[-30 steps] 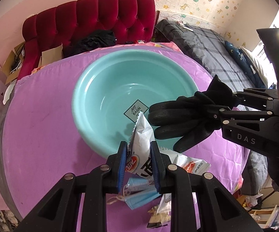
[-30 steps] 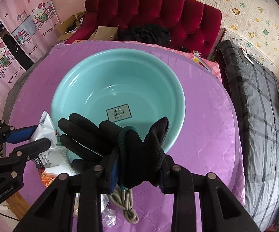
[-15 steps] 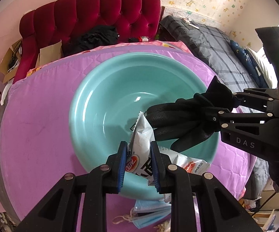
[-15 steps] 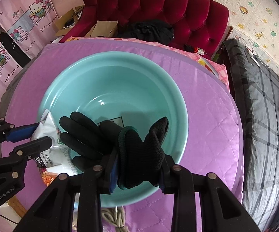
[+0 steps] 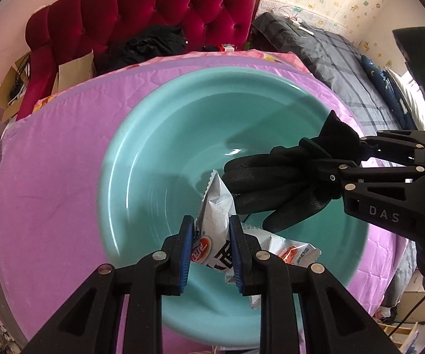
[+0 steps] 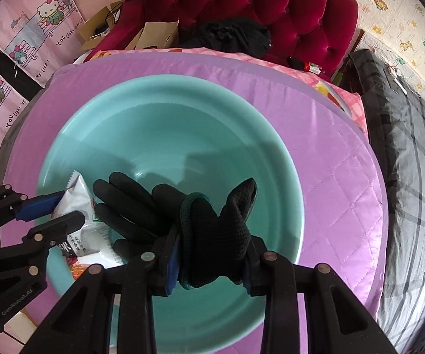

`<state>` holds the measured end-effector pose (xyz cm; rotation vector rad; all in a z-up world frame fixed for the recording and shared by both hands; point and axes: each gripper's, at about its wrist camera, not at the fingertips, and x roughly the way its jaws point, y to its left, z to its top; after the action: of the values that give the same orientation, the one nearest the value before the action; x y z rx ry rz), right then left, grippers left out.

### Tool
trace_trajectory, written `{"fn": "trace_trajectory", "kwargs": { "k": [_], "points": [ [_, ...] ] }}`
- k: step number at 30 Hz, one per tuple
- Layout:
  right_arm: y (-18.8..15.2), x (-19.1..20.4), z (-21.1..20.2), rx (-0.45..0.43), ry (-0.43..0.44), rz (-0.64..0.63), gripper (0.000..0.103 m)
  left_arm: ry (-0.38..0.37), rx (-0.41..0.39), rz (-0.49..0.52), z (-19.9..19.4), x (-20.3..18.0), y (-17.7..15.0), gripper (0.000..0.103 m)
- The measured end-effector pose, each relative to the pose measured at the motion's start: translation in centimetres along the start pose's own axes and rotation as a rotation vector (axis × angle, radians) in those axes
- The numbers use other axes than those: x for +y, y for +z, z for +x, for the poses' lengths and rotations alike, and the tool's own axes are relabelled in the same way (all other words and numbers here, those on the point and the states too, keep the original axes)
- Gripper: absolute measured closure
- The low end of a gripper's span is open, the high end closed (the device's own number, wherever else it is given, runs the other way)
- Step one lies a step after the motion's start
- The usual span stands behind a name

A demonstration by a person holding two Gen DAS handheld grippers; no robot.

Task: Organize soft objects
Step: 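Carry gloves and wrapper over the teal basin and open both grippers, then withdraw both grippers from the basin toward the remaining items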

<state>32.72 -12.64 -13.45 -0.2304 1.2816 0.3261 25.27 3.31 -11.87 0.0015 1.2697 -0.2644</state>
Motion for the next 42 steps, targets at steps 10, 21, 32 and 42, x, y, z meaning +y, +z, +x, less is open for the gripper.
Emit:
{"fn": "trace_trajectory", "kwargs": {
  "k": [10, 21, 32, 42],
  "points": [
    [1.1, -0.7, 2.3, 0.028, 0.012, 0.022, 0.066, 0.013, 0.034, -0.005, 2.6, 0.3, 0.7, 0.077],
    [1.3, -0.9, 1.6, 0.005, 0.001, 0.041, 0.052, 0.05, 0.004, -0.002, 1.8, 0.4, 0.6, 0.06],
    [1.1, -0.8, -0.9, -0.048, -0.037, 0.052, 0.01, 0.101, -0.058, -0.011, -0.1, 0.4, 0.4, 0.0],
    [-0.6, -0.8, -3.2, -0.089, -0.051, 0.07, 0.0, 0.127, -0.083, 0.001, -2.6, -0.3, -1.1, 0.0]
  ]
}}
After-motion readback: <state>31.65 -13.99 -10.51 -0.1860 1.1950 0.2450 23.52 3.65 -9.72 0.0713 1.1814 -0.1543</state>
